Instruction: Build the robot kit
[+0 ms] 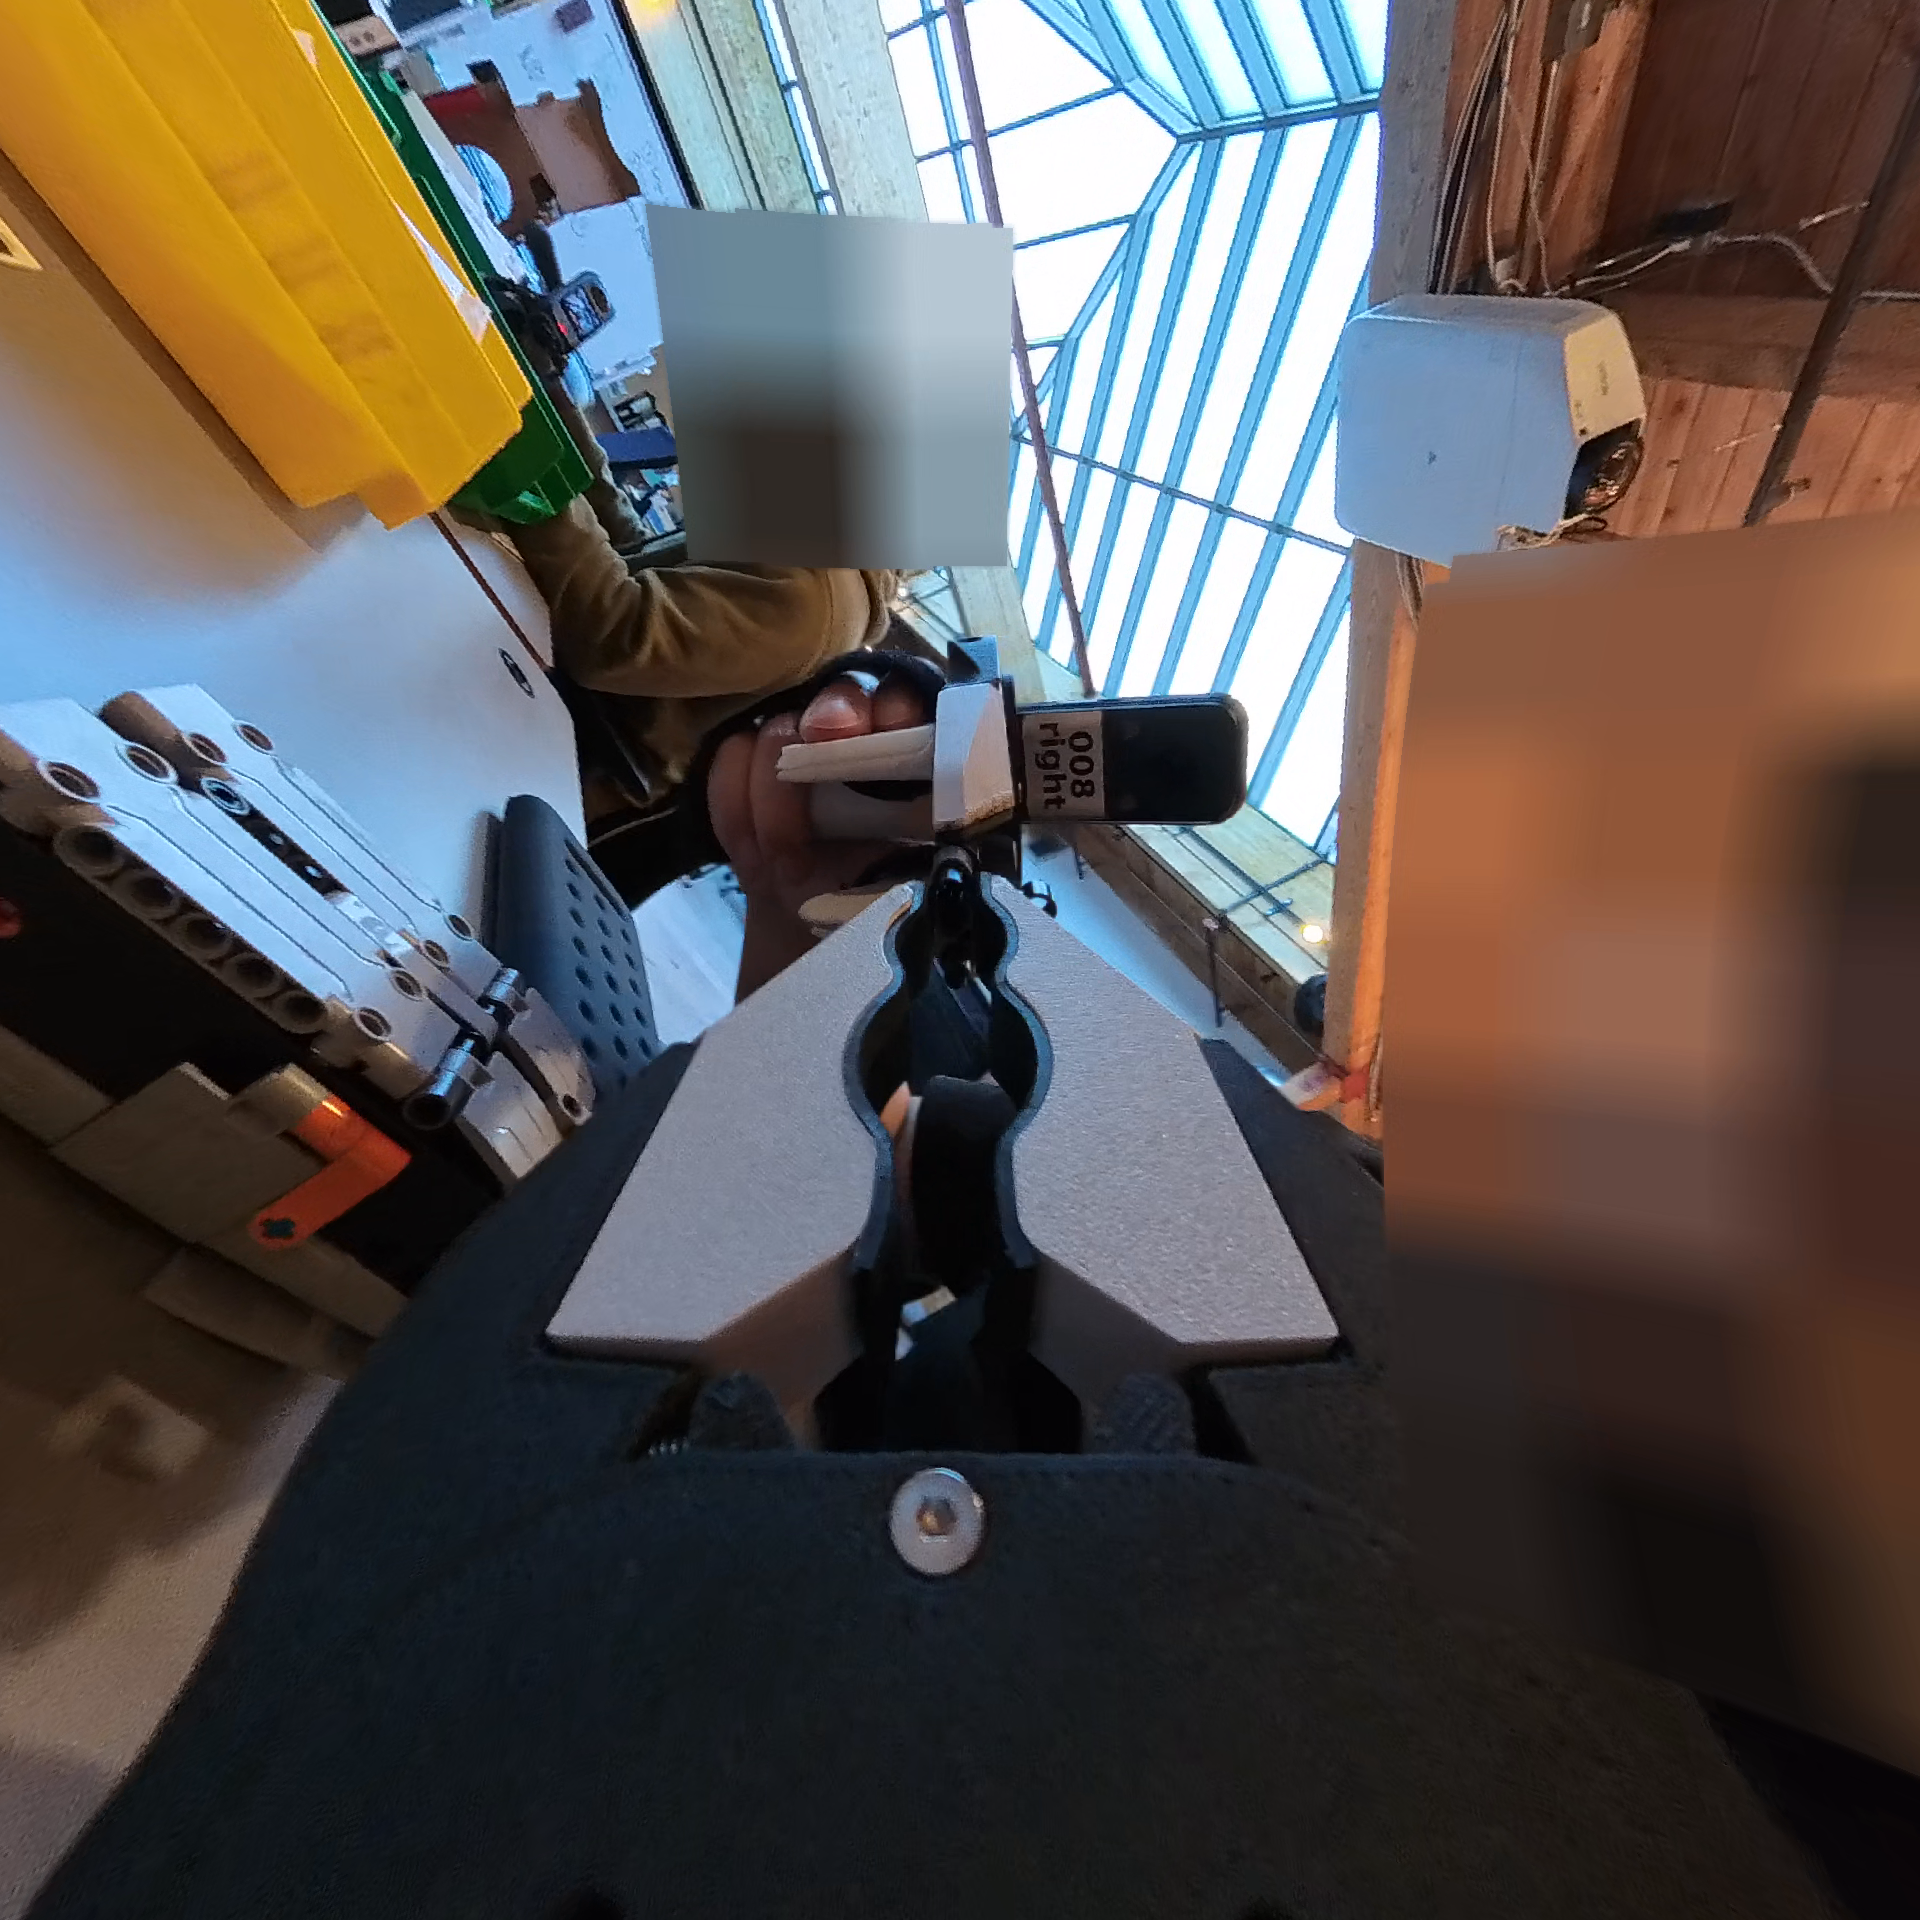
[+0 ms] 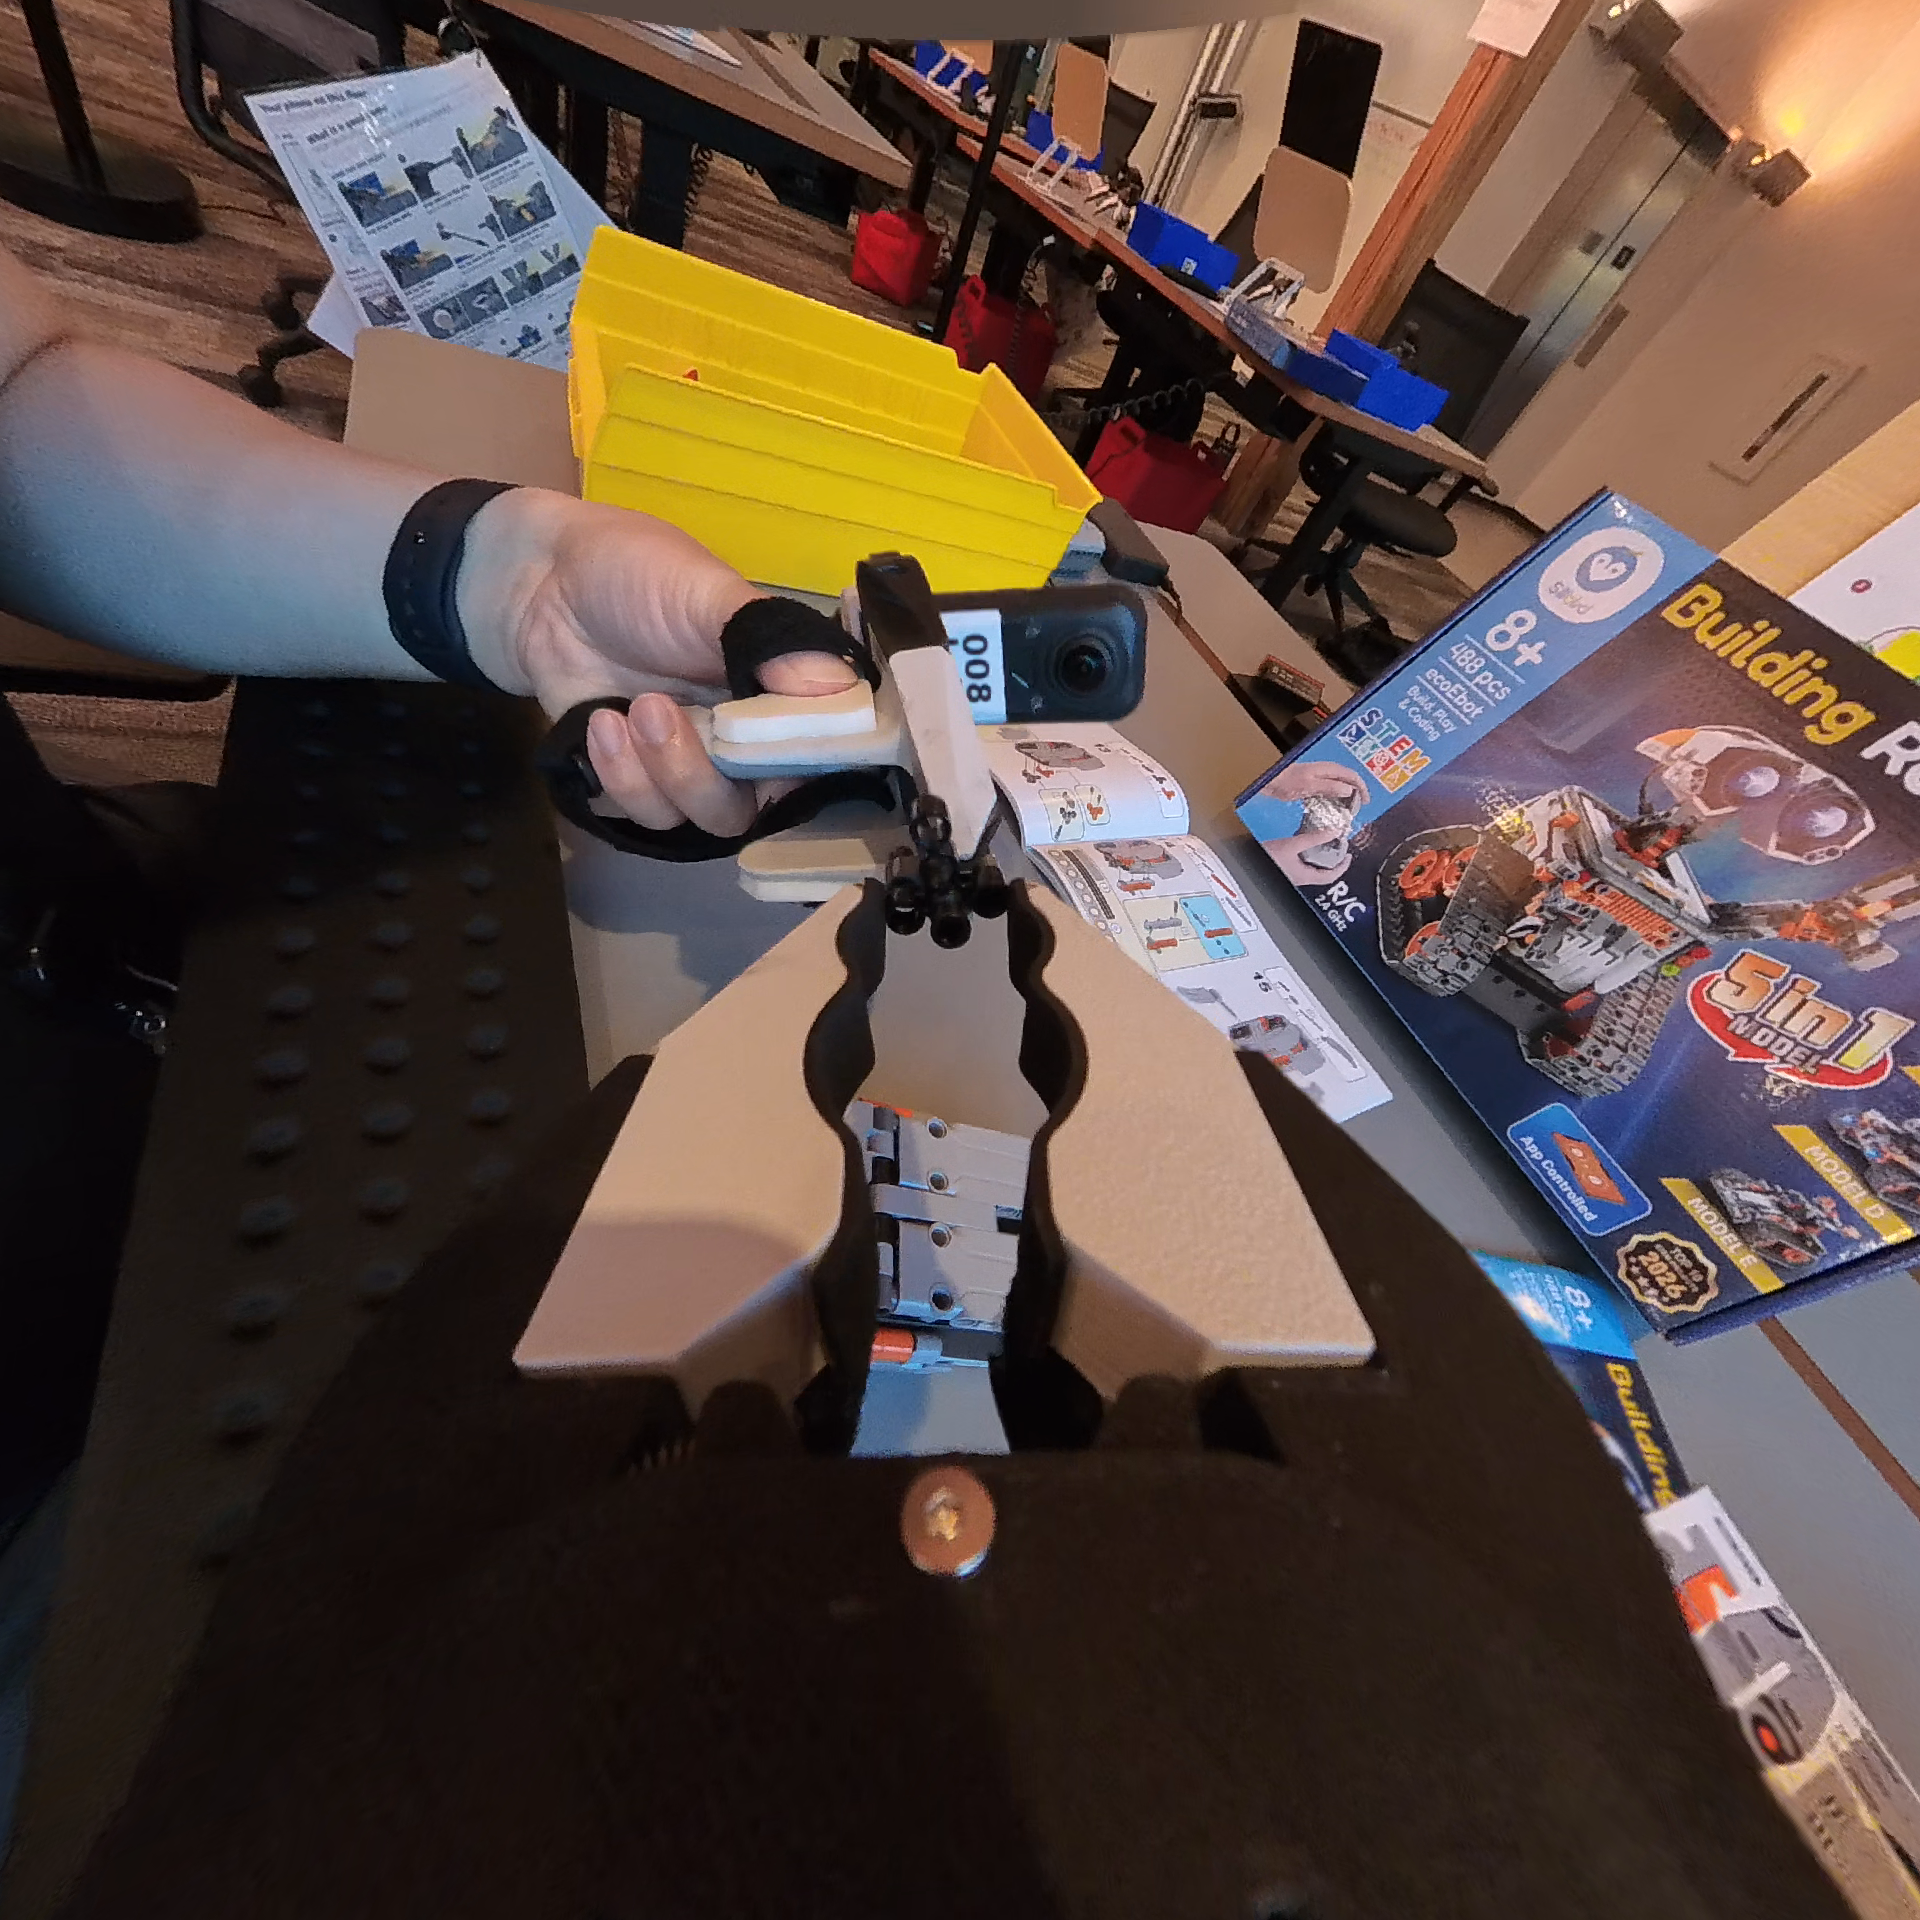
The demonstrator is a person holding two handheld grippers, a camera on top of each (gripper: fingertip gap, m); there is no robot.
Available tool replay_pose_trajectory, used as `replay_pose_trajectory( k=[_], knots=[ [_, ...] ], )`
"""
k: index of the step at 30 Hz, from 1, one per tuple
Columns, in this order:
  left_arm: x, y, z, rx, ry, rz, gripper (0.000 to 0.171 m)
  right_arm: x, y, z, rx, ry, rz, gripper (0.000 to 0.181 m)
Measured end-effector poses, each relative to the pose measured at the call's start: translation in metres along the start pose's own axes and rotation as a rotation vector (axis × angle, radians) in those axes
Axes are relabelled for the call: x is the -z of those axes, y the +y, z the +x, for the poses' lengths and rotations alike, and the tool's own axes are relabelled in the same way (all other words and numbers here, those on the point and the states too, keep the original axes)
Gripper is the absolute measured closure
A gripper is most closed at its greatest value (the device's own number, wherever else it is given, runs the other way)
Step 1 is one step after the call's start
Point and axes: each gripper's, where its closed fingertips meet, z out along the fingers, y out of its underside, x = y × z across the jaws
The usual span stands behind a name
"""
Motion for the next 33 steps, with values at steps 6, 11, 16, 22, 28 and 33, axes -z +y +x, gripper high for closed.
replay_pose_trajectory(
  k=[6,11,16,22,28,33],
  knots=[
    [0.000,-0.004,0.005,-0.091,-0.015,0.024,0.168,-0.001,-0.004,0.004,-0.112,0.017,0.058,0.160],
    [-0.001,-0.004,0.006,-0.181,-0.048,0.018,0.168,0.000,-0.005,0.005,-0.118,0.038,0.071,0.159],
    [0.002,-0.002,0.005,-0.206,-0.078,-0.016,0.160,0.006,-0.007,0.005,-0.074,0.074,0.096,0.160],
    [-0.001,0.003,0.010,-0.182,-0.021,-0.037,0.167,0.006,-0.010,0.001,-0.055,0.059,0.115,0.160],
    [-0.002,0.008,0.013,-0.203,-0.015,-0.068,0.168,0.004,-0.012,-0.002,-0.034,0.051,0.130,0.160],
    [-0.003,0.011,0.011,-0.188,-0.006,-0.070,0.168,0.005,-0.011,-0.004,0.016,0.061,0.101,0.160]
  ],
)
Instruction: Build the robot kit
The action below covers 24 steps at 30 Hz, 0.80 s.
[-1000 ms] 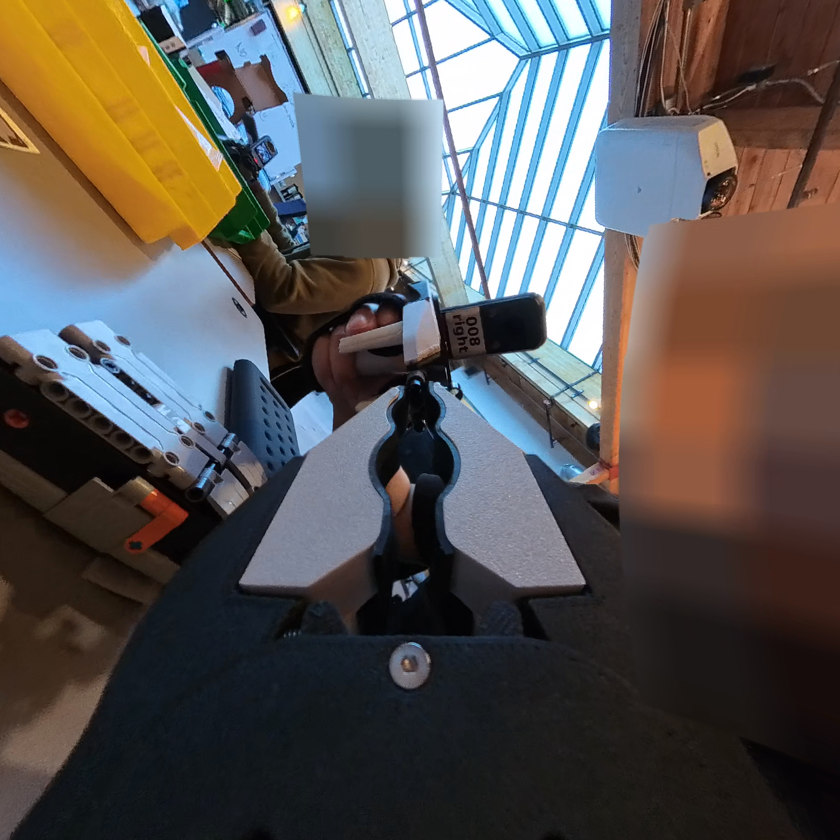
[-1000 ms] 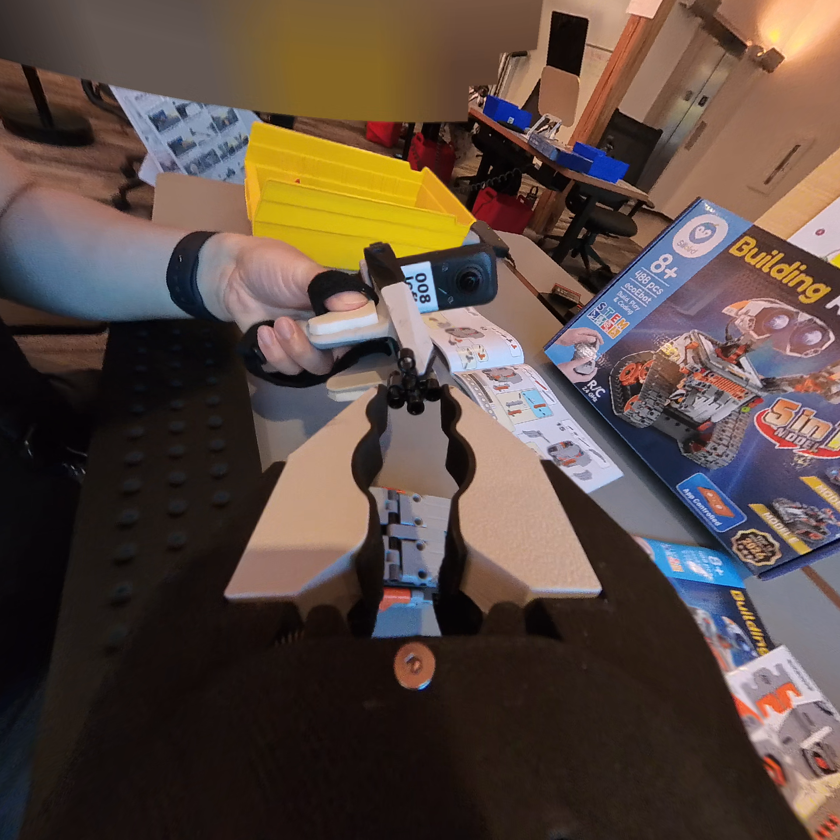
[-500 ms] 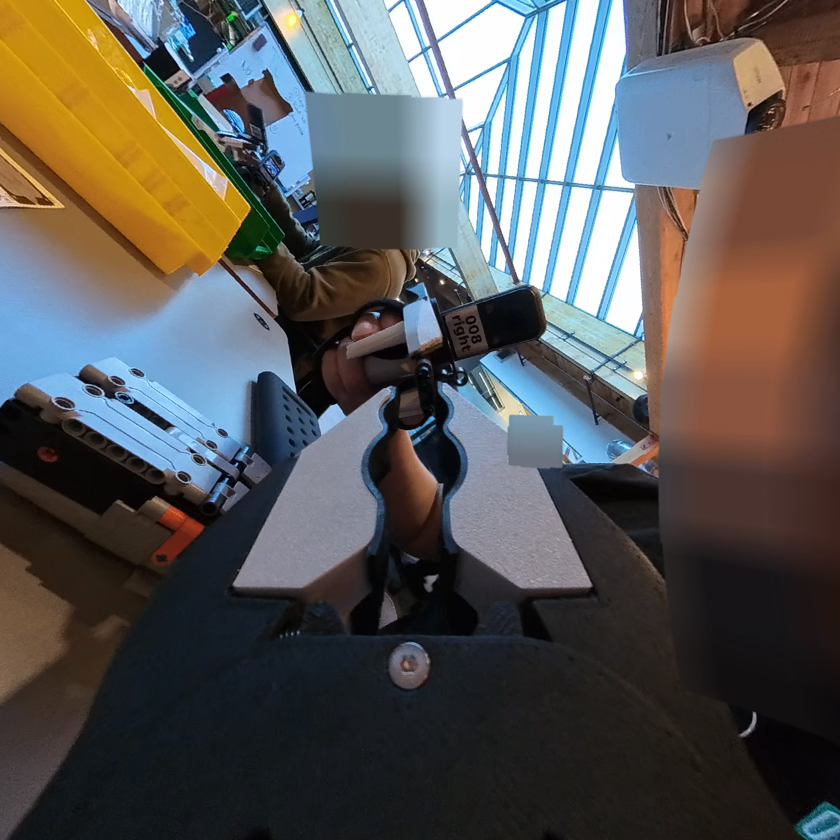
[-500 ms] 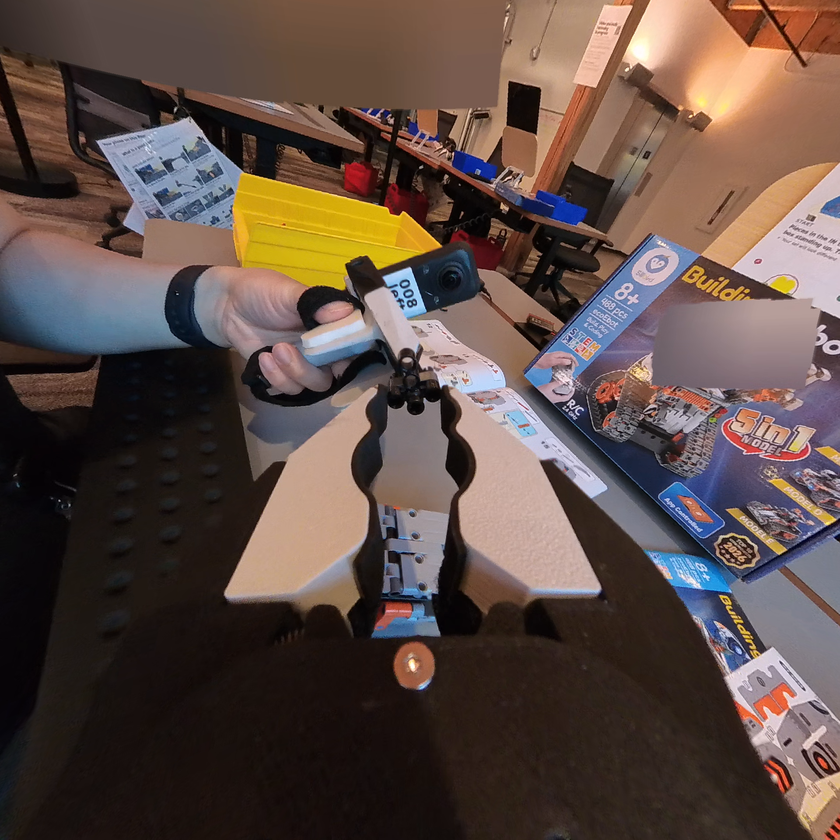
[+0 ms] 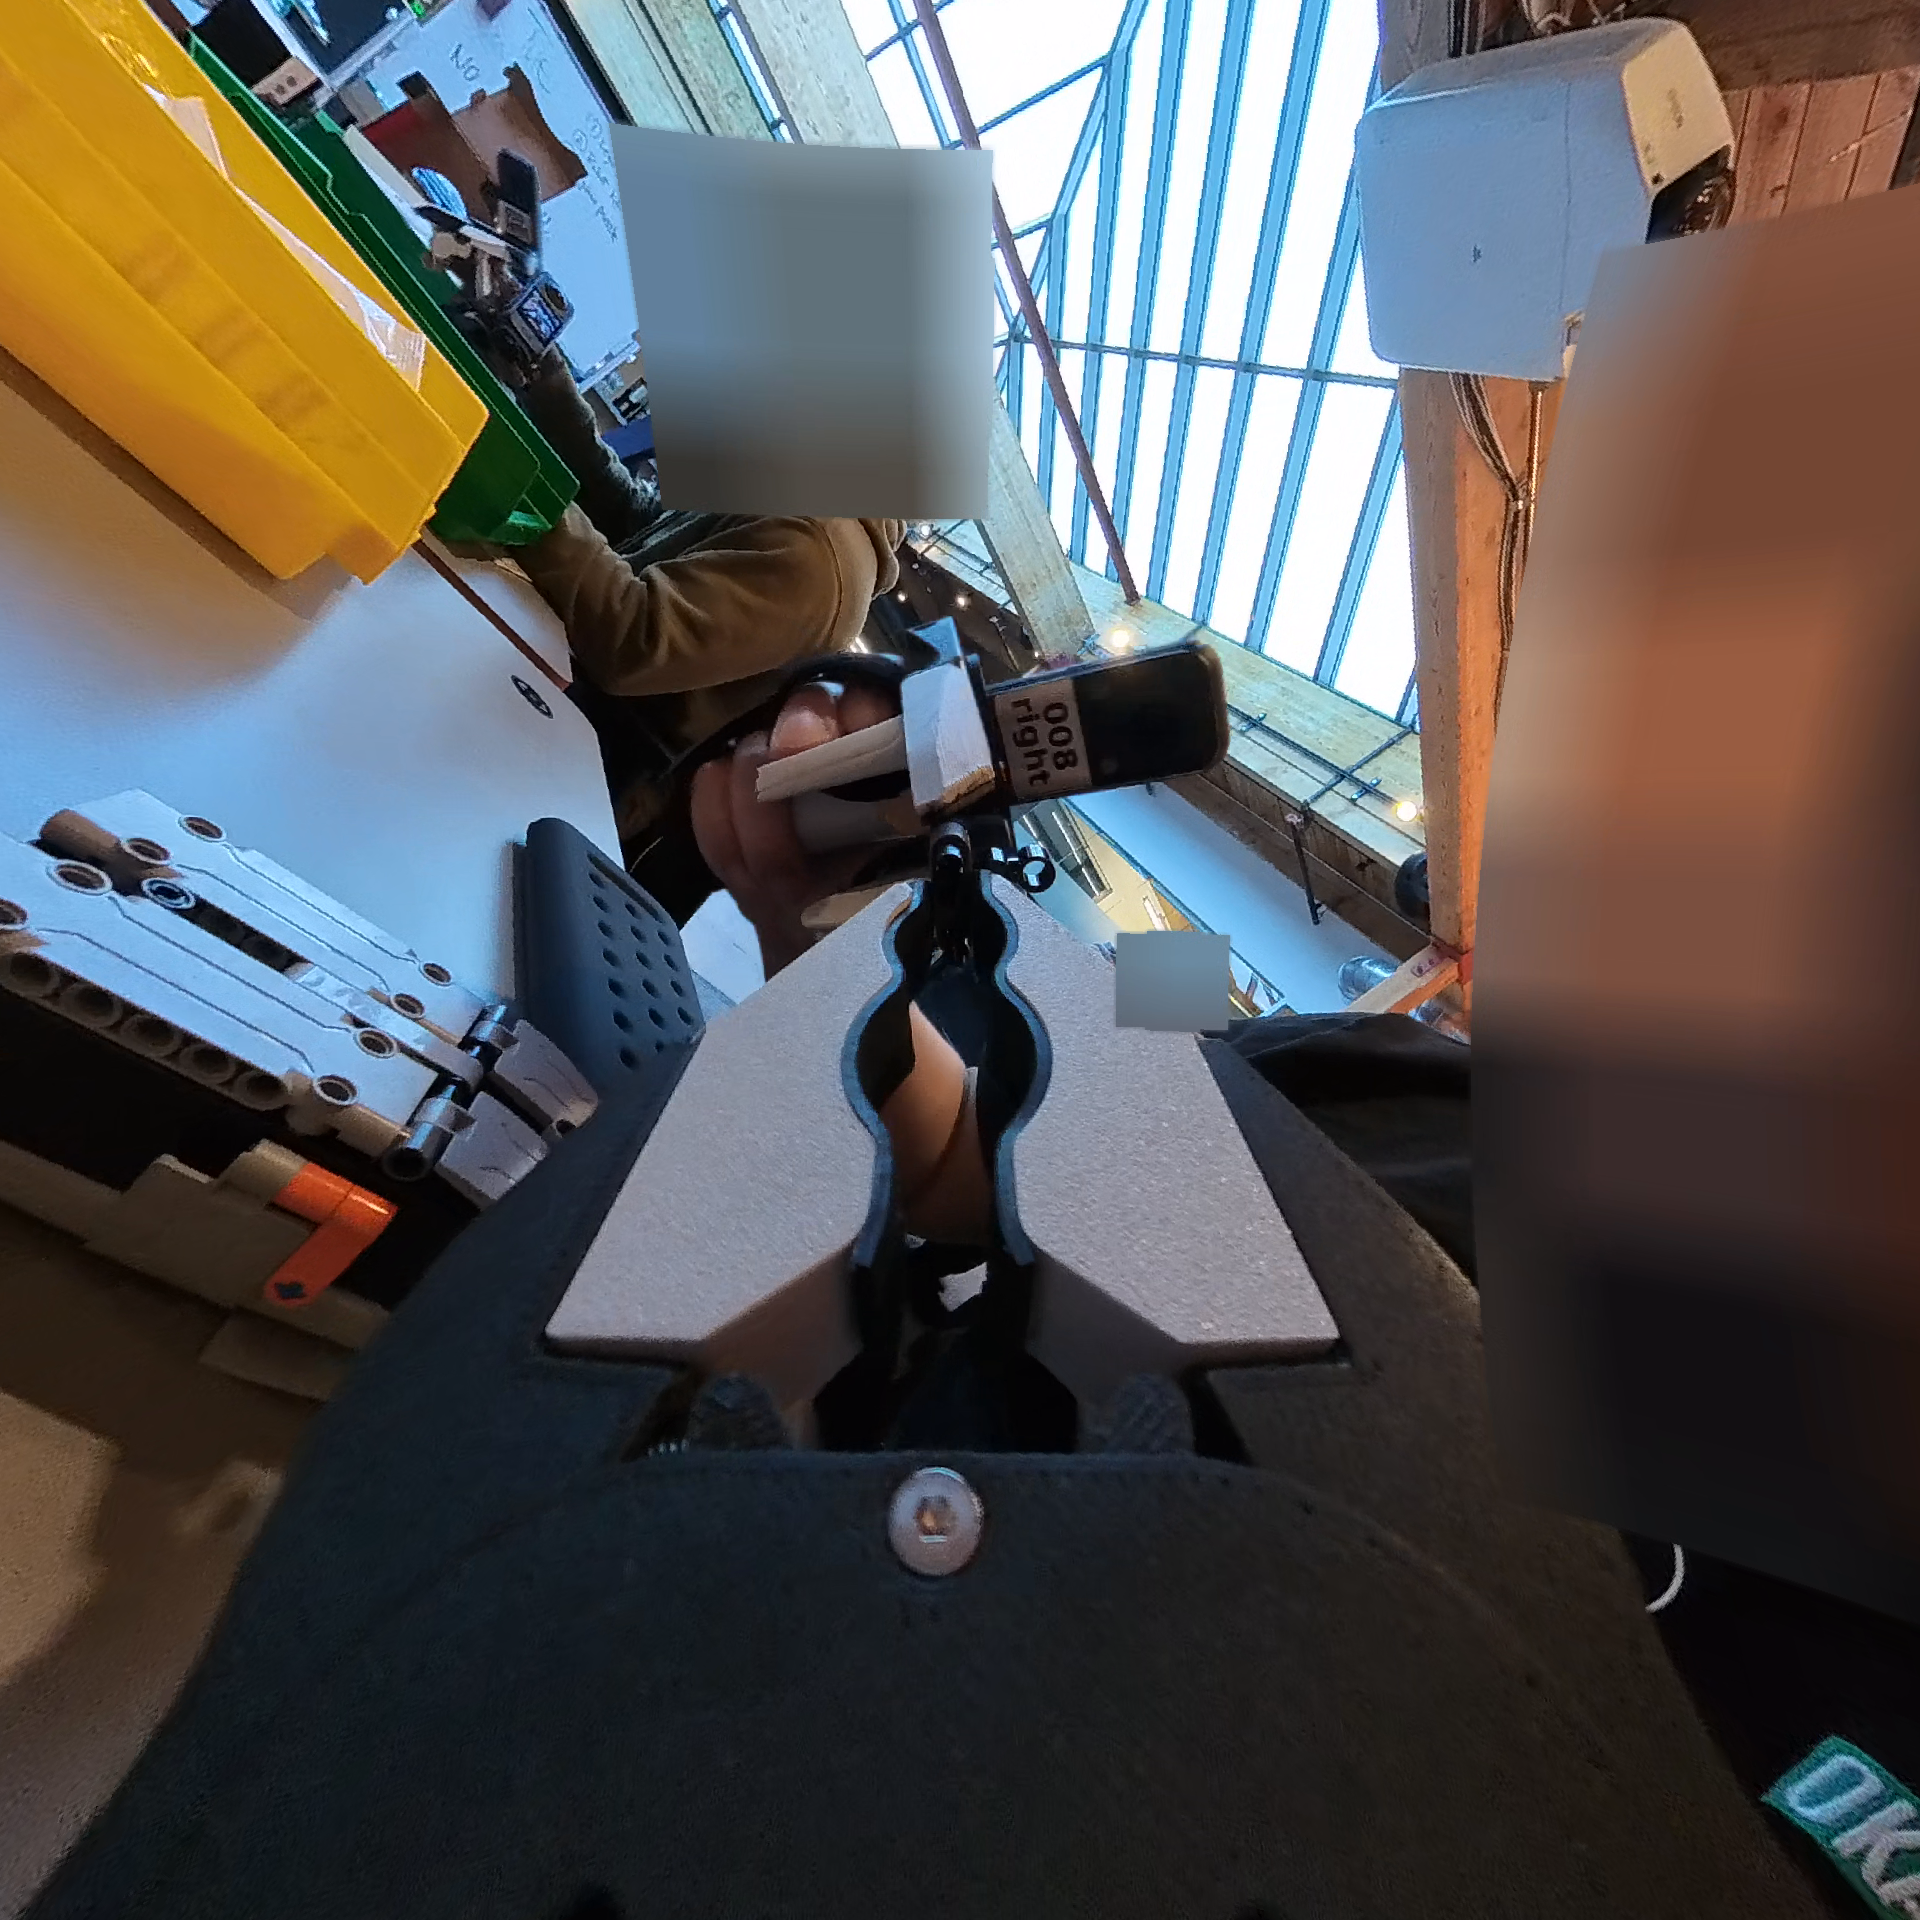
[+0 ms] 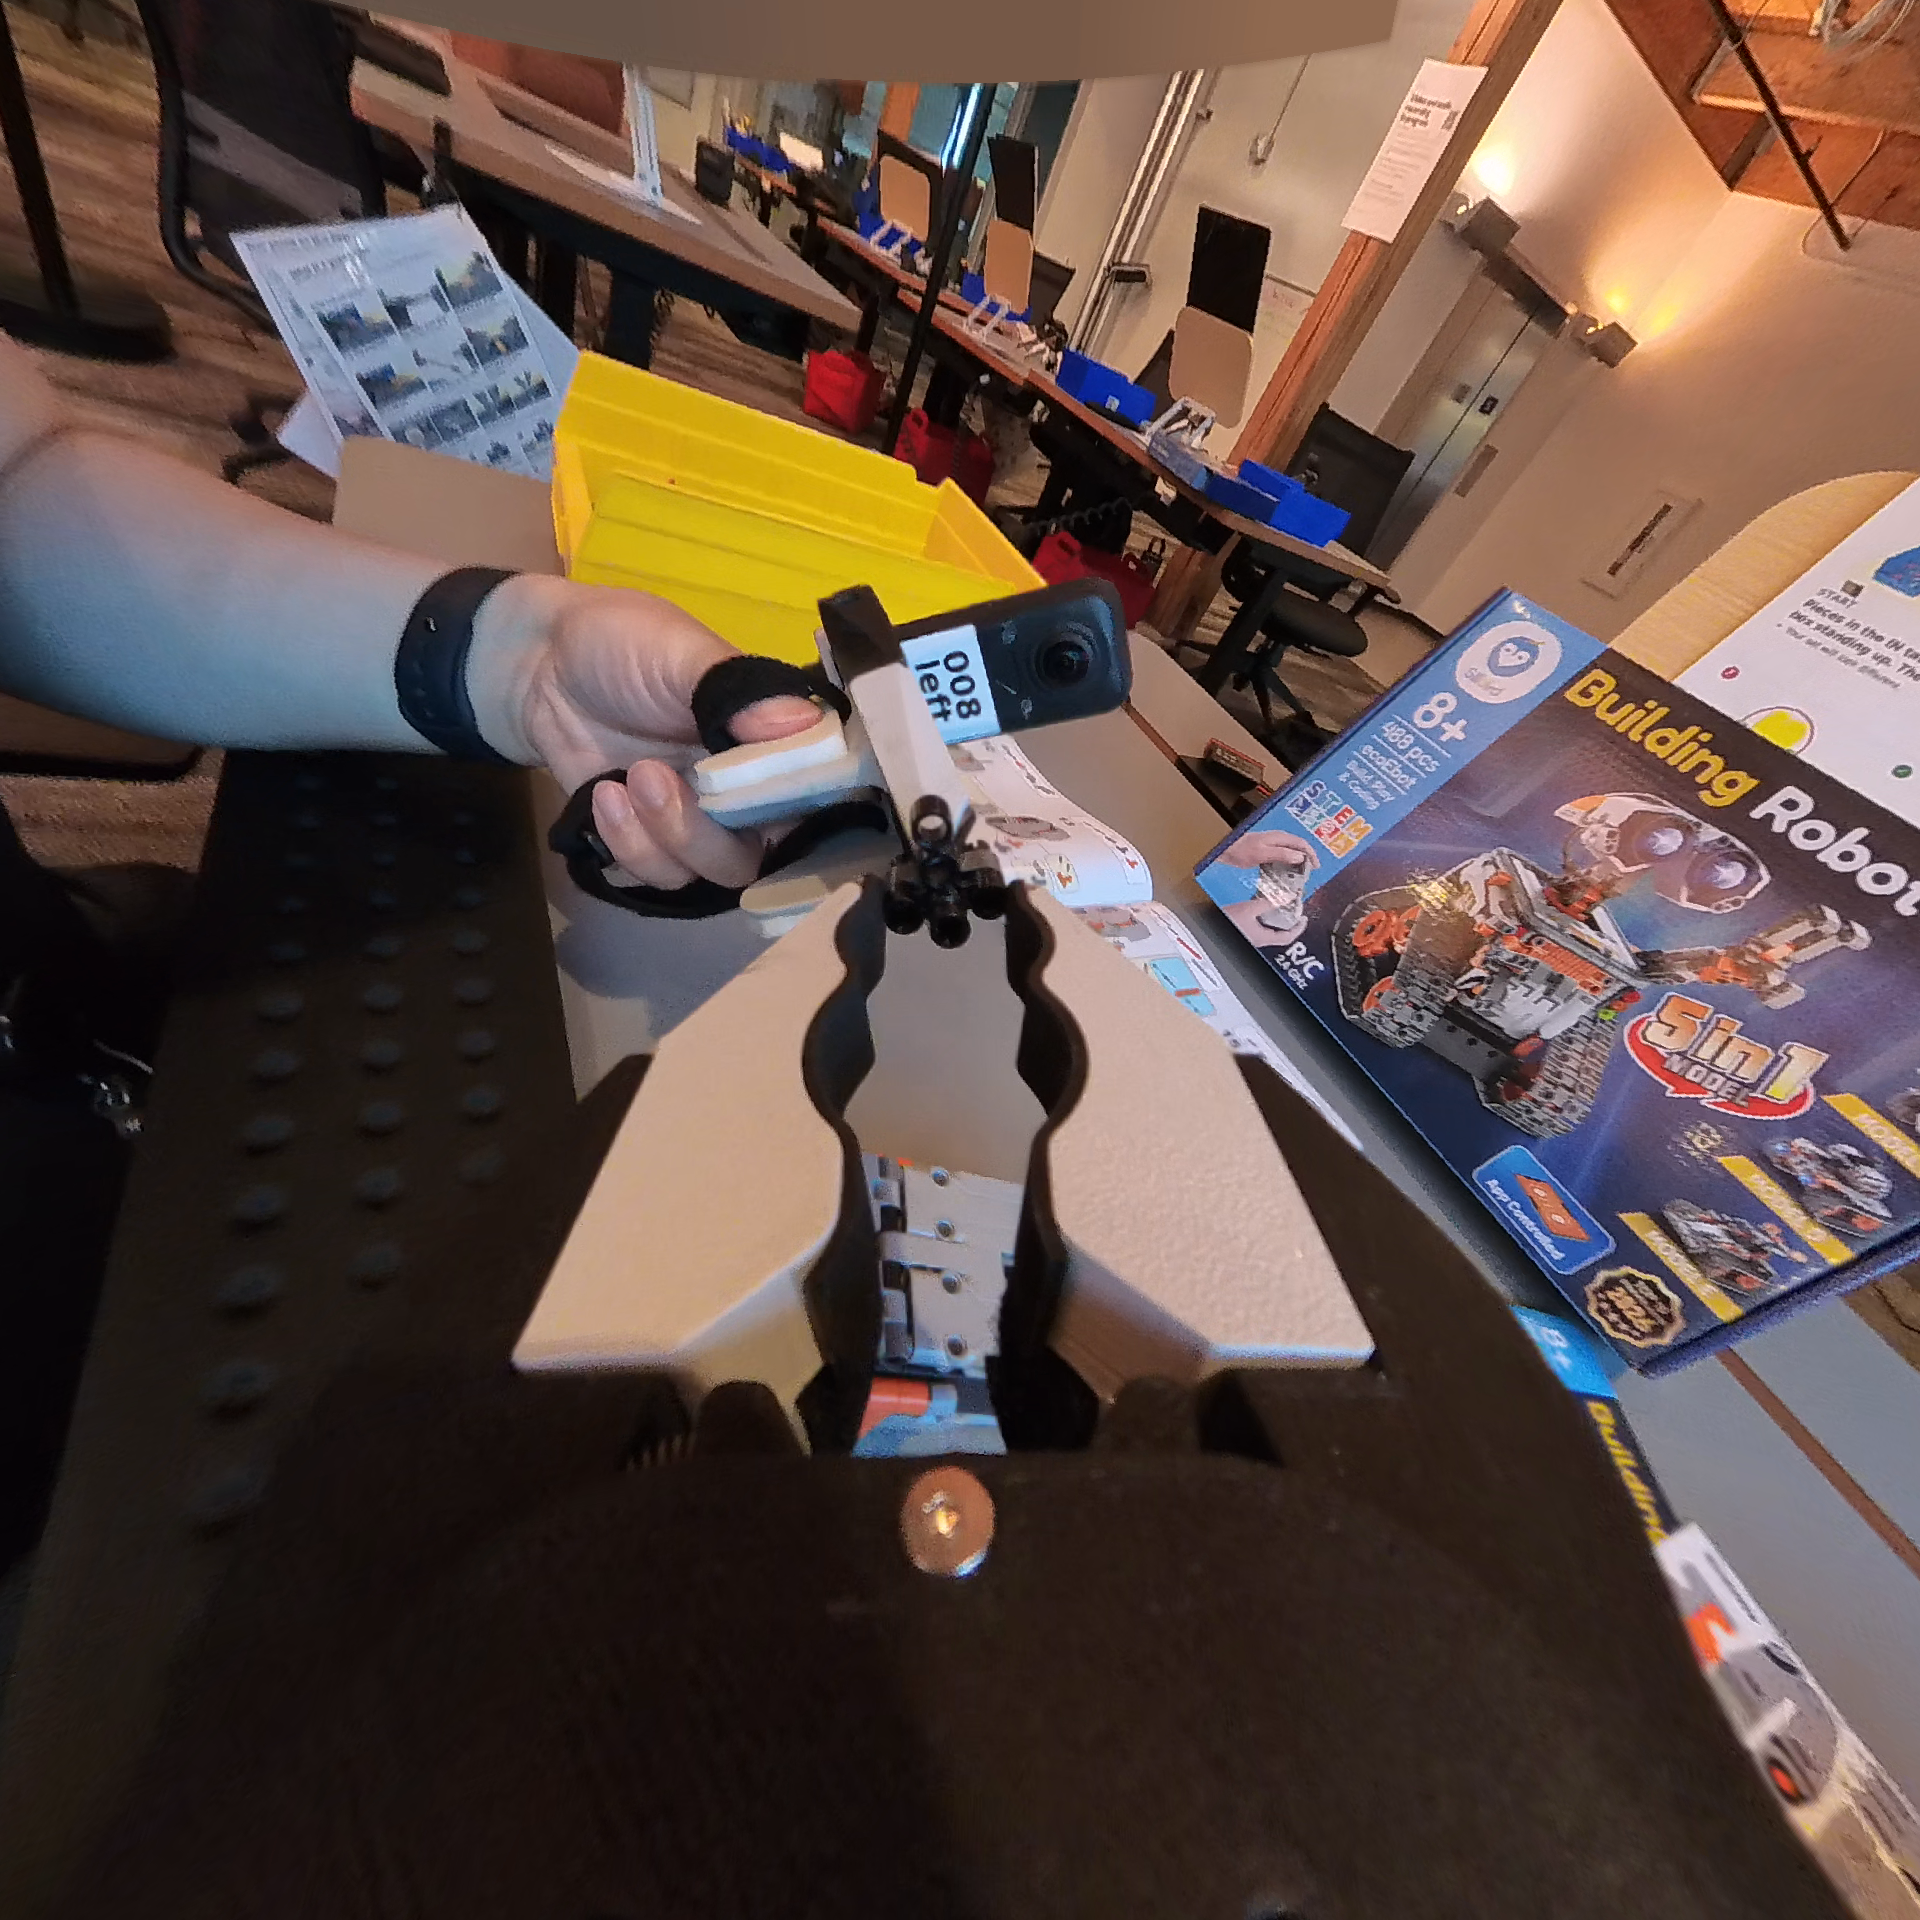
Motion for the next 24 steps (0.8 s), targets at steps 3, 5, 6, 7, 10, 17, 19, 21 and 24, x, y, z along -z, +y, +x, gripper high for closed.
replay_pose_trajectory(
  k=[3,5,6,7,10,17,19,21,24],
  knots=[
    [0.000,0.001,-0.002,0.001,-0.009,-0.004,0.168,0.000,0.003,-0.001,0.018,0.001,-0.025,0.159],
    [-0.001,0.000,-0.003,0.002,-0.018,0.002,0.168,0.000,0.004,0.001,0.029,0.012,-0.030,0.159],
    [-0.001,0.000,-0.003,0.009,-0.016,0.003,0.168,0.001,0.003,0.001,0.047,0.018,-0.029,0.159],
    [-0.002,0.000,-0.003,0.018,-0.010,0.007,0.168,0.002,0.003,0.001,0.076,0.028,-0.027,0.159],
    [-0.005,0.002,0.000,0.056,0.028,0.005,0.168,0.003,0.001,0.007,0.127,0.082,-0.024,0.142],
    [-0.004,0.004,-0.004,0.058,0.014,-0.014,0.168,0.000,0.007,0.000,0.108,0.043,-0.052,0.148],
    [-0.005,0.006,-0.004,0.066,0.016,-0.018,0.168,-0.001,0.007,-0.003,0.116,0.017,-0.059,0.158],
    [-0.005,0.005,-0.005,0.074,0.017,-0.015,0.168,-0.001,0.008,-0.003,0.122,0.015,-0.071,0.158],
    [-0.005,0.007,-0.008,0.077,0.007,-0.020,0.168,-0.002,0.011,-0.004,0.150,0.019,-0.084,0.159]
  ],
)
